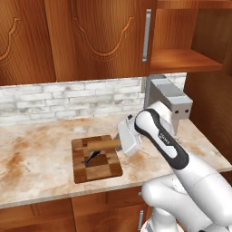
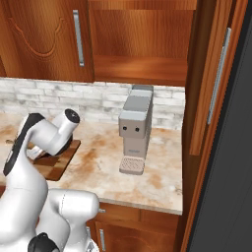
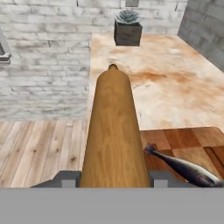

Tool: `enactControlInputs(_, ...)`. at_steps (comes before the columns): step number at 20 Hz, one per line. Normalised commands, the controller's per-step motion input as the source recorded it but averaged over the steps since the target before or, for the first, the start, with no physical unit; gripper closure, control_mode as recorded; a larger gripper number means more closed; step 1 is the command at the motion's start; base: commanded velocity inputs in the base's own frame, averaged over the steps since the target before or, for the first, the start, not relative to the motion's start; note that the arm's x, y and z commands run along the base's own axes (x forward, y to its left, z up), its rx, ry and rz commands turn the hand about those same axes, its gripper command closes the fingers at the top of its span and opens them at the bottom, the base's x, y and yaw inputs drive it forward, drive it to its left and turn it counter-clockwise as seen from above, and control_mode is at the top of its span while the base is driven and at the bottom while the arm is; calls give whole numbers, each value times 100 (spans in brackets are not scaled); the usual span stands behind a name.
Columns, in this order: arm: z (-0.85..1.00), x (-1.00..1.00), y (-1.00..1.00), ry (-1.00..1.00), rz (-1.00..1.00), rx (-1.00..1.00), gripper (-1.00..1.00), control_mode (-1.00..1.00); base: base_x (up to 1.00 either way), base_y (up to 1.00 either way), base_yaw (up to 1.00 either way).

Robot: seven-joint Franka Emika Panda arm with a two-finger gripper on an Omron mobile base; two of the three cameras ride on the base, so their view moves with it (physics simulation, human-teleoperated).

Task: Open the cabinet, retrieve the rolling pin, and place it next to the meat on the cutting board to prepare for tenderizing.

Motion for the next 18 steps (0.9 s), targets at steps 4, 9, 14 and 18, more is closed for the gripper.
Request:
enactControlInputs(4, -52, 22, 0, -3, 1, -6, 100, -100, 0, 0, 0)
enactControlInputs(9, -53, 17, 0, -4, 5, -6, 100, -100, 0, 0, 0)
enactControlInputs(14, -46, 17, 5, -4, 8, -4, 100, -100, 0, 0, 0)
enactControlInputs(18, -35, 28, 5, -2, 7, -1, 100, -100, 0, 0, 0)
